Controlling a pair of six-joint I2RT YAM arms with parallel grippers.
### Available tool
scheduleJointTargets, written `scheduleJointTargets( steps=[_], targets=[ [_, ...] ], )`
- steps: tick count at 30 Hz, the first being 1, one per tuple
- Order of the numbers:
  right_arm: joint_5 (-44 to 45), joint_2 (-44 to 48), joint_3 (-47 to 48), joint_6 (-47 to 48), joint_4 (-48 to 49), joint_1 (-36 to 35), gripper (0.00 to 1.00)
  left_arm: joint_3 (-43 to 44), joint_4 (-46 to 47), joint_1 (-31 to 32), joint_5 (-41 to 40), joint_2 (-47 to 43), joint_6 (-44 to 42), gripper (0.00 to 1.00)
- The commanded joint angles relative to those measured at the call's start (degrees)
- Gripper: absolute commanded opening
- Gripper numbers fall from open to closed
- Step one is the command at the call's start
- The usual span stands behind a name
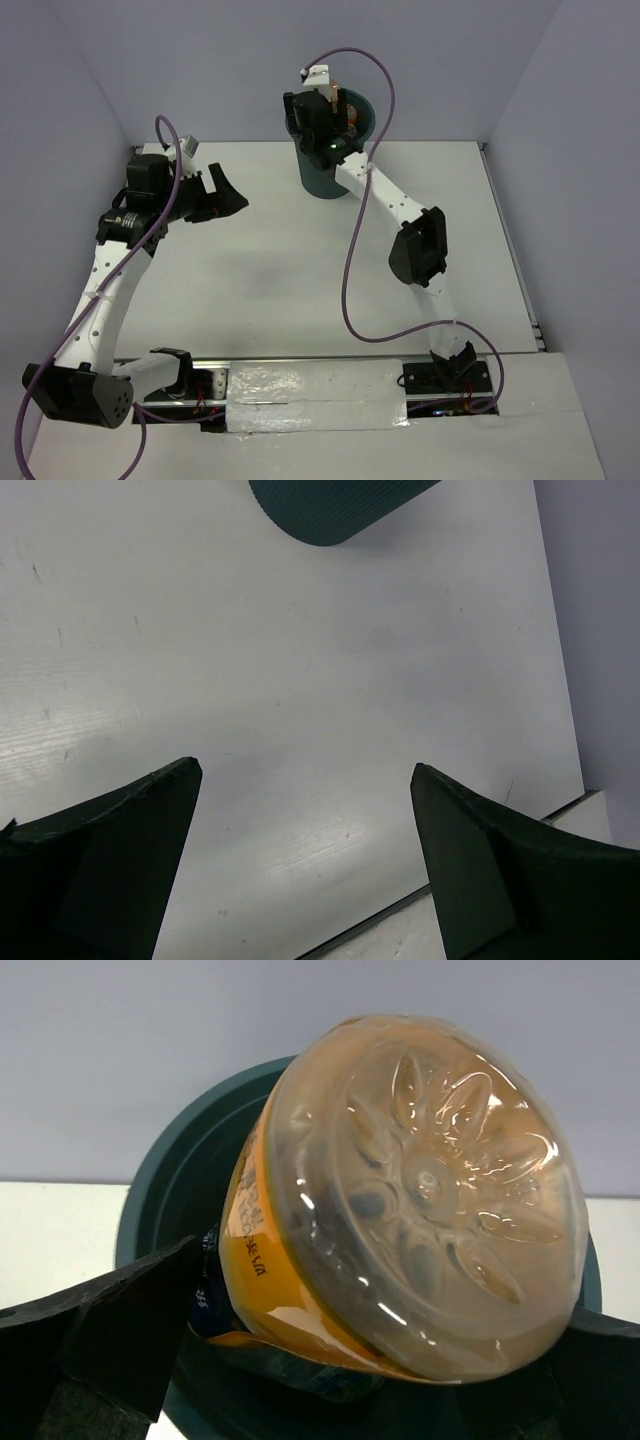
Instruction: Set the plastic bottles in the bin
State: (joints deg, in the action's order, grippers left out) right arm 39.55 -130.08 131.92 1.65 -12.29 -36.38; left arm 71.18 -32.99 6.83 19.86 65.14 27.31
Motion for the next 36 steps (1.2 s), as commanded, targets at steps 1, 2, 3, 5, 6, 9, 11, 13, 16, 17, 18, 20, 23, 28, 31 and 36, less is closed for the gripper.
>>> scheduleJointTargets(
  steps=[1, 2, 3, 5, 6, 9, 11, 13, 16, 17, 18, 20, 23, 28, 31, 36],
  targets=[
    [2.20, 6.05, 2.47, -6.46, -5.71, 3.23, 1.00, 0.89, 1.44, -0.41, 1.33, -1.16, 0.02, 0.99],
    [2.20, 6.85, 2.64, -7.53, -6.33, 3.25, 1.00, 0.89, 1.35, -0.41, 1.32, -1.16, 0.02, 0.99],
    [2.02, 7.38, 2.73, -8.32, -6.77, 4.29, 1.00, 0.81, 1.44, -0.33, 1.41, -1.25, 0.02, 0.99],
    [0.80, 9.14, 3.61, -10.16, -8.09, 5.53, 1.00, 0.63, 1.62, -0.33, 1.68, -1.34, 0.20, 0.99],
    [0.70, 9.58, 3.87, -10.61, -8.44, 6.40, 1.00, 0.63, 1.88, -0.33, 1.76, -1.34, 0.20, 0.99],
    [-0.35, 11.51, 5.01, -10.79, -8.71, 7.55, 1.00, 0.45, 2.41, -0.41, 2.29, -1.07, 0.55, 0.99],
    [-2.36, 12.66, 5.45, -10.88, -8.71, 7.99, 1.00, 0.45, 2.76, -0.41, 2.64, -0.90, 0.81, 0.99],
    [-4.38, 13.01, 5.72, -11.49, -8.97, 8.52, 1.00, 0.37, 3.02, -0.41, 2.90, -0.81, 0.99, 0.99],
    [-6.59, 12.49, 6.42, -12.37, -10.37, 8.96, 1.00, 0.36, 3.20, -0.41, 3.17, -0.63, 1.08, 1.00],
    [-6.85, 11.96, 6.68, -12.63, -10.99, 8.87, 1.00, 0.37, 3.20, -0.41, 3.08, -0.81, 1.08, 0.99],
    [-7.03, 11.78, 6.77, -12.98, -11.43, 8.87, 1.00, 0.37, 3.11, -0.33, 3.17, -0.90, 1.08, 1.00],
    [-8.34, 12.13, 5.73, -14.04, -11.88, 8.96, 1.00, 0.37, 2.85, -0.41, 3.00, -0.90, 0.90, 0.99],
    [-9.66, 12.75, 5.37, -14.83, -12.22, 8.96, 1.00, 0.63, 2.50, -0.41, 2.82, -0.81, 0.81, 0.99],
    [-12.39, 14.32, 7.83, -15.54, -18.45, 8.96, 1.00, 1.15, 2.58, -0.41, 2.47, -0.72, 1.17, 0.99],
    [-13.36, 19.32, 5.38, -16.68, -24.08, 9.92, 1.00, 2.91, 1.45, -0.41, 1.15, -0.19, 0.47, 0.99],
    [-13.71, 35.46, -10.78, -20.63, -31.81, 12.47, 1.00, 7.21, 0.04, -0.33, -0.35, 1.12, -0.68, 0.99]
  ],
)
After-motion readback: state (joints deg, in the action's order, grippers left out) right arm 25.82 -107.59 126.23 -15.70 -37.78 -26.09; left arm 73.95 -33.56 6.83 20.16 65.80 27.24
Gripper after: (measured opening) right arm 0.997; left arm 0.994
